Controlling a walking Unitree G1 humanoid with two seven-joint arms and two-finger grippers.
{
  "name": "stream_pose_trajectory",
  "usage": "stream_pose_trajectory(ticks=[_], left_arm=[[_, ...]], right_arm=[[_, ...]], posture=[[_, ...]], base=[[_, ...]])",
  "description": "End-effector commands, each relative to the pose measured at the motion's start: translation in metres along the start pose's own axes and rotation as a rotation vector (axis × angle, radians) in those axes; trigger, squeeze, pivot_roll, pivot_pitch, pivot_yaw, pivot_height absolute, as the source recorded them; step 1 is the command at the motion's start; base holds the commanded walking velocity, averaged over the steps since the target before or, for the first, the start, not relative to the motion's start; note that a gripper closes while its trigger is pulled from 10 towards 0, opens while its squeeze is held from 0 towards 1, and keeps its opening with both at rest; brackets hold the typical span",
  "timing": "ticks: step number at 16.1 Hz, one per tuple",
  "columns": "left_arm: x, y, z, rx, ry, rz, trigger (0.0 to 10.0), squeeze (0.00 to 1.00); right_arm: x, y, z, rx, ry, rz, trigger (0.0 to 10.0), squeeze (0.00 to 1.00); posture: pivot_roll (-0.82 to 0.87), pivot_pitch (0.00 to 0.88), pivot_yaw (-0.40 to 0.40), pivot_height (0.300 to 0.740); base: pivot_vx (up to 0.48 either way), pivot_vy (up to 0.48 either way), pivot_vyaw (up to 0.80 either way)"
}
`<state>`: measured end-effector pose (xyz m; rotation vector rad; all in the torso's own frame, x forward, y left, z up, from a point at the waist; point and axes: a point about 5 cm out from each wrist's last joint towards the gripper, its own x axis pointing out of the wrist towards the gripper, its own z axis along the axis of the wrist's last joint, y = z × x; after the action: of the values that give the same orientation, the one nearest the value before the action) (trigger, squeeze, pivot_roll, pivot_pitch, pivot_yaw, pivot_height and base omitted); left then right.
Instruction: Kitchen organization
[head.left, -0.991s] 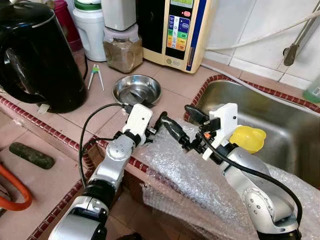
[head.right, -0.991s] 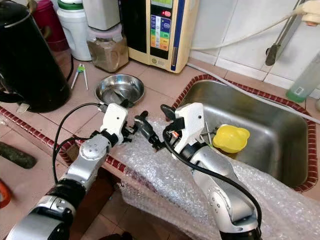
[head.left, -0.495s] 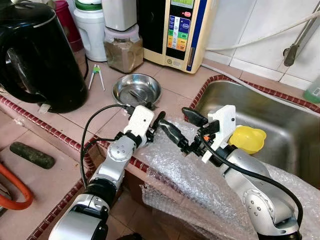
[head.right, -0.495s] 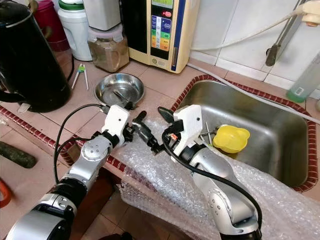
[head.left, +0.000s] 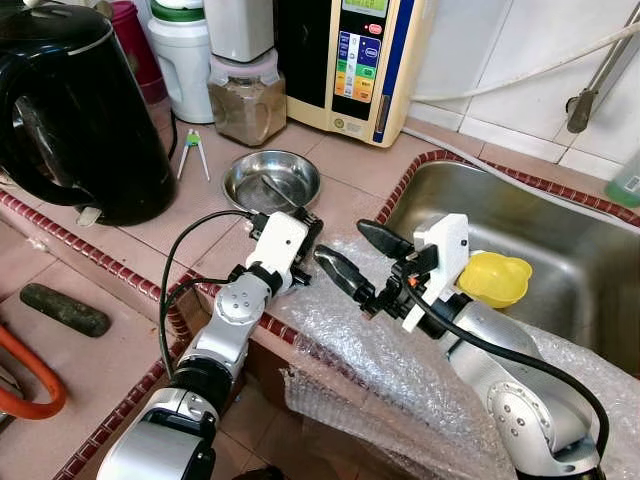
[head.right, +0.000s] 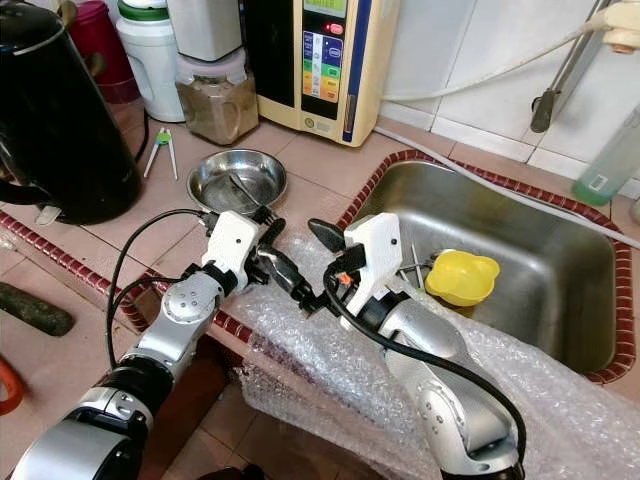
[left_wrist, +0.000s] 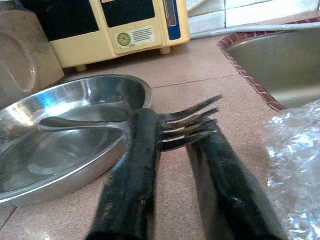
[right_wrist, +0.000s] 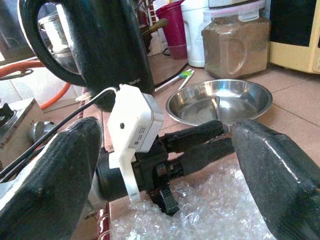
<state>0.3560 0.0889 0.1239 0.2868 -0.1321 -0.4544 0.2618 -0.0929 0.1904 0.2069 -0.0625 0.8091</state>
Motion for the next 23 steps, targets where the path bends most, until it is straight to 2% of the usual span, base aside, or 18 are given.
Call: stream_pose_trajectory(ticks=[1, 2, 3, 4, 9, 14, 16, 20, 22, 23], left_arm=[[-0.003, 0.001, -0.005, 0.008, 0.016, 0.014, 0.0, 0.00], [-0.005, 0.001, -0.006, 0.009, 0.019, 0.016, 0.0, 0.00], [-0.006, 0.001, -0.008, 0.009, 0.025, 0.013, 0.0, 0.00], [-0.008, 0.001, -0.010, 0.010, 0.030, 0.014, 0.0, 0.00], [-0.016, 0.007, -0.015, 0.037, 0.031, 0.035, 0.0, 0.00], [-0.021, 0.017, 0.006, 0.102, -0.114, 0.109, 0.0, 0.00], [-0.023, 0.020, 0.023, 0.072, -0.208, 0.115, 0.0, 0.00], [-0.021, 0.028, 0.043, 0.028, -0.270, 0.131, 0.0, 0.00], [-0.008, 0.032, 0.061, -0.093, -0.271, 0.082, 0.0, 0.00], [-0.004, 0.027, 0.068, -0.156, -0.283, 0.030, 0.0, 0.00]], right_arm=[[-0.001, 0.002, 0.001, 0.000, 0.000, 0.015, 10.0, 0.27], [0.000, 0.002, 0.000, 0.010, -0.005, 0.013, 10.0, 0.24], [0.001, 0.002, 0.000, 0.021, -0.010, 0.008, 10.0, 0.16], [0.000, 0.001, -0.001, 0.038, -0.013, -0.002, 10.0, 0.00], [0.001, 0.001, -0.004, 0.050, -0.013, -0.007, 10.0, 0.00], [0.001, 0.000, -0.003, 0.048, -0.016, -0.006, 10.0, 0.00], [0.000, 0.000, -0.003, 0.045, -0.015, 0.001, 10.0, 0.00], [0.000, -0.002, -0.002, 0.036, -0.009, 0.009, 10.0, 0.00], [0.002, -0.009, 0.002, 0.009, -0.028, -0.039, 10.0, 0.00], [0.002, -0.019, 0.006, -0.038, -0.061, -0.137, 10.0, 0.00]], posture=[[-0.02, 0.092, -0.021, 0.740], [-0.02, 0.094, -0.021, 0.740], [-0.01, 0.095, -0.021, 0.740], [-0.01, 0.097, -0.020, 0.740], [-0.01, 0.090, -0.017, 0.740], [-0.01, 0.085, -0.021, 0.740], [-0.01, 0.081, -0.030, 0.740], [0.00, 0.077, -0.039, 0.740], [-0.01, 0.070, -0.038, 0.740], [-0.01, 0.069, -0.039, 0.740]], base=[[0.000, 0.000, 0.00], [0.000, 0.000, 0.00], [0.000, 0.000, 0.00], [0.000, 0.000, 0.00], [0.000, 0.000, 0.00], [0.000, 0.000, 0.00], [0.000, 0.000, 0.00], [0.000, 0.000, 0.00], [0.000, 0.000, 0.00], [0.000, 0.000, 0.00]])
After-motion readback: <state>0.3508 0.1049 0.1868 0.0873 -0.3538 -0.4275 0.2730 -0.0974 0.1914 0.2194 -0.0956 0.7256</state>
